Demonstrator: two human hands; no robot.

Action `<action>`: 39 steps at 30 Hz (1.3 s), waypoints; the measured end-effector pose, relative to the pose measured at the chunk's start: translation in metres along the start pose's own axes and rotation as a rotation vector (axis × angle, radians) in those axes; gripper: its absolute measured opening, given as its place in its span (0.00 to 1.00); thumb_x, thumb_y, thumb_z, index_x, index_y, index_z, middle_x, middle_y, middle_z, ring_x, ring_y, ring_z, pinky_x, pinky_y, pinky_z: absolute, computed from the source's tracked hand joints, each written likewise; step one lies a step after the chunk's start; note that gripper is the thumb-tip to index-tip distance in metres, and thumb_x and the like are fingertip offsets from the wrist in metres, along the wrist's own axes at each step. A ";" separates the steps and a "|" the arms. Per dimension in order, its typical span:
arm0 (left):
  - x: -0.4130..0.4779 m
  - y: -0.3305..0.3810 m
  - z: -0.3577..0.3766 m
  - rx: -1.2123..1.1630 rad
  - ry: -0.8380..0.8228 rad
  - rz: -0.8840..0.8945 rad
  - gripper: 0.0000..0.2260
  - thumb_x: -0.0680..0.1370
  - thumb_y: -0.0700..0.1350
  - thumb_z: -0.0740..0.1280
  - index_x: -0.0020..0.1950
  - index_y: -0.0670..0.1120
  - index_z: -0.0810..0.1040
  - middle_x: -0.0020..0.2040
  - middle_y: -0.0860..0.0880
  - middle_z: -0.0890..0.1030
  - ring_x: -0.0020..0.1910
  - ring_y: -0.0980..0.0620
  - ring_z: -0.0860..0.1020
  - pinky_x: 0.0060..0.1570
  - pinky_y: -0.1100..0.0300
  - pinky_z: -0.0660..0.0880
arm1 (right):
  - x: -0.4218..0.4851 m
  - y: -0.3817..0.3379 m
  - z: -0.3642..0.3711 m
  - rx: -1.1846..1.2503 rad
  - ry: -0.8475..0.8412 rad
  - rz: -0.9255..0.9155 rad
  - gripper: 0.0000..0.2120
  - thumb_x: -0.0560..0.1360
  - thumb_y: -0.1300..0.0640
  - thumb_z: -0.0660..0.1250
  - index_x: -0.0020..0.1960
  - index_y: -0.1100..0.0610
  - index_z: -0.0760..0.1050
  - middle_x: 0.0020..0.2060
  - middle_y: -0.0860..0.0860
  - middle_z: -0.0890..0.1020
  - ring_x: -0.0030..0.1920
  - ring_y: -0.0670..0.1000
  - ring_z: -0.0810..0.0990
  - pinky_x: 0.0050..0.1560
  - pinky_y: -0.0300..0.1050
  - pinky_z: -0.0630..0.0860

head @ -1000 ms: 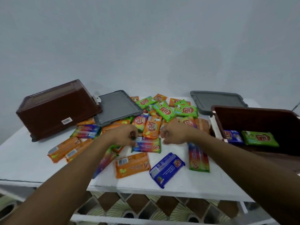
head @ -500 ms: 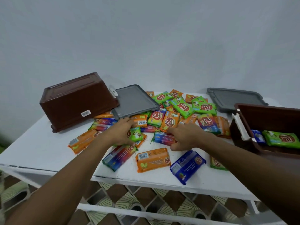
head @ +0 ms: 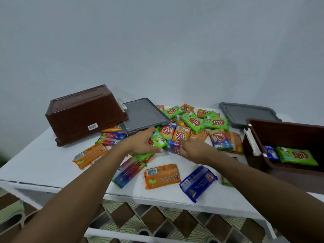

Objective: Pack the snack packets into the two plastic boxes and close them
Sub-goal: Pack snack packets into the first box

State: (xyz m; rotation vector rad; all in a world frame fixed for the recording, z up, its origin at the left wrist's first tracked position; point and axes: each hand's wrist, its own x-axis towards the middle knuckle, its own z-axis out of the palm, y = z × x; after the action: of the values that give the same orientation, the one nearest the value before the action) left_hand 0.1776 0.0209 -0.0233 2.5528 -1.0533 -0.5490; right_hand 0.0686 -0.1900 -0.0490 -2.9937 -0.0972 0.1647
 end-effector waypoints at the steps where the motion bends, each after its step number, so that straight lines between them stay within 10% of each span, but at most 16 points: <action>1: 0.002 0.003 0.001 -0.035 -0.006 -0.018 0.43 0.72 0.64 0.69 0.77 0.45 0.55 0.75 0.45 0.65 0.70 0.46 0.69 0.68 0.52 0.68 | 0.000 0.004 0.001 0.058 -0.009 0.015 0.14 0.82 0.51 0.53 0.53 0.60 0.70 0.35 0.52 0.73 0.31 0.48 0.68 0.33 0.46 0.66; 17: 0.072 0.170 -0.024 -0.365 -0.004 0.171 0.15 0.80 0.46 0.65 0.67 0.55 0.73 0.62 0.51 0.76 0.61 0.51 0.75 0.59 0.54 0.72 | -0.116 0.150 -0.135 1.037 0.079 0.356 0.11 0.78 0.55 0.65 0.54 0.62 0.77 0.44 0.56 0.84 0.39 0.51 0.81 0.41 0.43 0.76; 22: 0.115 0.263 -0.008 -0.328 -0.062 0.319 0.17 0.80 0.44 0.64 0.70 0.52 0.71 0.61 0.46 0.78 0.49 0.53 0.79 0.43 0.64 0.76 | -0.176 0.244 -0.138 0.891 0.101 0.398 0.08 0.75 0.59 0.70 0.54 0.59 0.79 0.47 0.56 0.86 0.46 0.55 0.84 0.48 0.48 0.78; 26: 0.143 0.319 0.022 -0.305 -0.170 0.399 0.13 0.79 0.42 0.67 0.63 0.48 0.74 0.58 0.47 0.81 0.55 0.49 0.81 0.55 0.53 0.78 | -0.201 0.303 -0.128 0.605 0.003 0.402 0.03 0.75 0.63 0.70 0.47 0.57 0.79 0.45 0.54 0.85 0.46 0.54 0.84 0.48 0.47 0.79; 32: 0.182 0.361 0.075 -0.060 -0.381 0.364 0.10 0.78 0.38 0.67 0.59 0.44 0.75 0.48 0.47 0.81 0.41 0.52 0.78 0.41 0.59 0.75 | -0.198 0.338 -0.102 0.055 -0.194 0.289 0.13 0.76 0.55 0.68 0.60 0.53 0.76 0.55 0.49 0.80 0.55 0.51 0.78 0.52 0.43 0.72; 39: 0.196 0.362 0.115 0.470 -0.242 0.252 0.15 0.78 0.47 0.67 0.65 0.51 0.72 0.58 0.45 0.74 0.55 0.42 0.76 0.49 0.52 0.71 | -0.197 0.335 -0.083 -0.095 -0.160 0.353 0.18 0.76 0.52 0.65 0.66 0.47 0.73 0.59 0.52 0.77 0.57 0.54 0.78 0.55 0.50 0.75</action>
State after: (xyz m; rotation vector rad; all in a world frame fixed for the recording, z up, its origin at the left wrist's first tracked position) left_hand 0.0359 -0.3820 -0.0116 2.7188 -1.7416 -0.6105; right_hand -0.0984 -0.5469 0.0046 -3.0599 0.4198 0.4477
